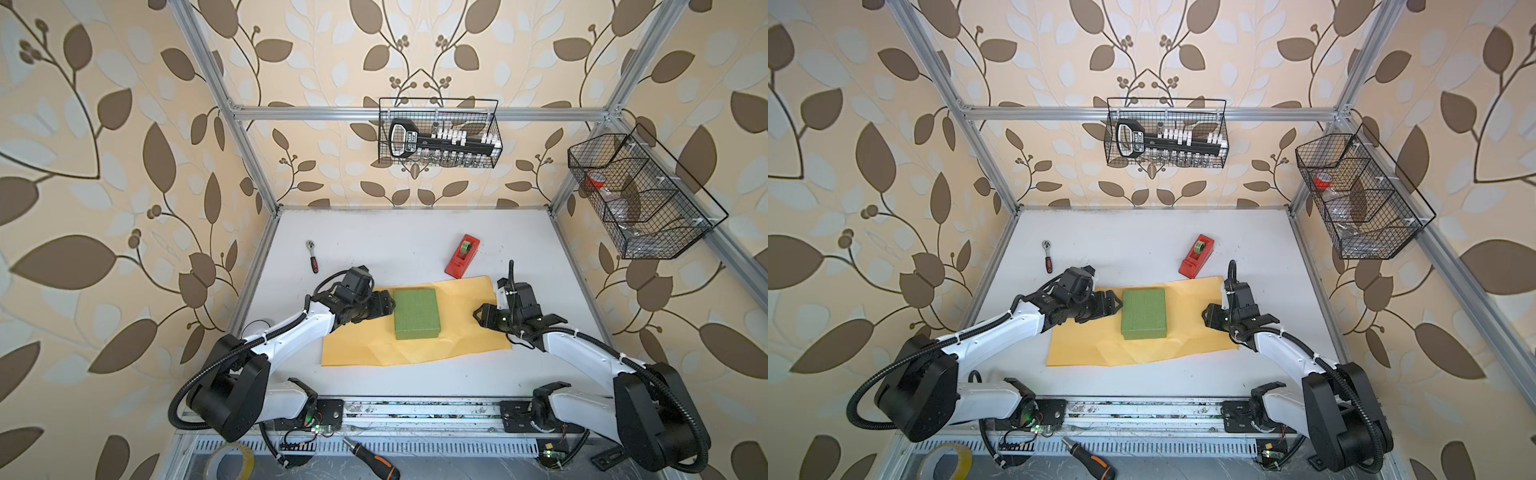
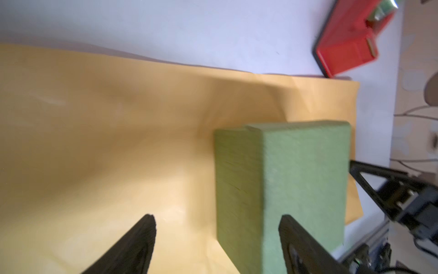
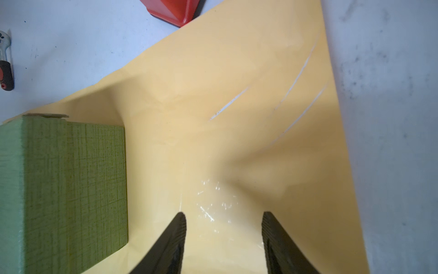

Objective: Wrap the gift box in paper

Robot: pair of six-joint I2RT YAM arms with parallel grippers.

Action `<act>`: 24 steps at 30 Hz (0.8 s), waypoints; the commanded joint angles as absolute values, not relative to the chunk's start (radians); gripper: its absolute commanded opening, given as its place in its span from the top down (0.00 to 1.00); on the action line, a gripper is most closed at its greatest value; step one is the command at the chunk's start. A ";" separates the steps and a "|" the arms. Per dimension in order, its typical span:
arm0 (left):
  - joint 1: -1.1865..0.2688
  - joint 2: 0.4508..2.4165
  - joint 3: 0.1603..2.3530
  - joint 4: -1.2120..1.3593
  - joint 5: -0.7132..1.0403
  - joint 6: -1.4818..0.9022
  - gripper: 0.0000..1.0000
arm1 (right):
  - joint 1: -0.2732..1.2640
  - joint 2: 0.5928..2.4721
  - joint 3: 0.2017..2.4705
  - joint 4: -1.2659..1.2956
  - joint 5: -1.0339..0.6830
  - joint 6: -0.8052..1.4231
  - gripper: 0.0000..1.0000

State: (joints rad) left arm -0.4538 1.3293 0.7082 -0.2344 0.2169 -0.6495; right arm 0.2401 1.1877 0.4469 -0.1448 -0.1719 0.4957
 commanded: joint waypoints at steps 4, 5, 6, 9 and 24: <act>-0.362 1.433 0.729 -0.156 0.273 -0.660 0.24 | 0.247 1.206 0.421 -0.148 -0.204 0.485 0.51; -0.355 1.471 0.733 -0.144 0.273 -0.658 0.25 | 0.246 1.205 0.415 -0.147 -0.203 0.488 0.51; -0.348 1.496 0.736 -0.132 0.273 -0.660 0.25 | 0.248 1.203 0.409 -0.146 -0.202 0.488 0.52; -0.322 1.549 0.739 -0.102 0.277 -0.659 0.27 | 0.248 1.206 0.398 -0.144 -0.205 0.492 0.53; -0.264 1.616 0.821 -0.104 0.308 -0.626 0.26 | 0.257 1.153 0.454 -0.232 -0.188 0.481 0.51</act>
